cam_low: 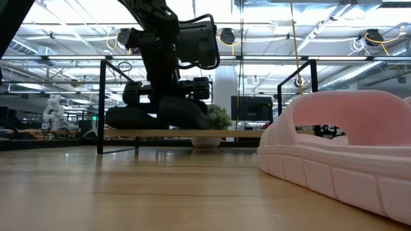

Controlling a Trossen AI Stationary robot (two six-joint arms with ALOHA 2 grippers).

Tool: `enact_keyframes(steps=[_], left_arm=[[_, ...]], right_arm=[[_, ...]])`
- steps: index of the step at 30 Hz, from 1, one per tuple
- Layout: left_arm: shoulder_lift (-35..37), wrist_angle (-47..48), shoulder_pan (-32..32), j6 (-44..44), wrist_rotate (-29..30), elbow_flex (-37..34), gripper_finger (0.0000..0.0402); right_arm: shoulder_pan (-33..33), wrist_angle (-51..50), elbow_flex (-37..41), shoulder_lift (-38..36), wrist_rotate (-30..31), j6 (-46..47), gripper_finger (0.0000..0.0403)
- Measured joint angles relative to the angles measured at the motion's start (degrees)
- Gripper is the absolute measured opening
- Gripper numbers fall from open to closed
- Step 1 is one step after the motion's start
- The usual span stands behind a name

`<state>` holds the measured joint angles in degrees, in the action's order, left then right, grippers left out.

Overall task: Pick and place slides into the shelf
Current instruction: Put the black slides on the shelf

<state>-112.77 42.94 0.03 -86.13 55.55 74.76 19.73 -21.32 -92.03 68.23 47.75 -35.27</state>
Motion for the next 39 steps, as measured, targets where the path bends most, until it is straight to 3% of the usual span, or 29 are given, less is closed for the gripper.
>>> enact_keyframes(steps=[20,33,39], left_arm=[[-0.02,-0.02,0.05,-0.06,-1.51,0.0,0.009],[-0.02,-0.07,0.05,0.0,-1.52,0.0,0.0154],[-0.02,-2.29,0.07,0.12,-1.42,-0.02,0.0165]], right_arm=[[0.0,0.0,0.0,0.0,-0.02,0.07,0.0187],[0.0,0.0,0.0,0.0,-0.04,0.07,0.0187],[0.0,0.0,0.0,0.0,-0.04,0.07,0.0187]])
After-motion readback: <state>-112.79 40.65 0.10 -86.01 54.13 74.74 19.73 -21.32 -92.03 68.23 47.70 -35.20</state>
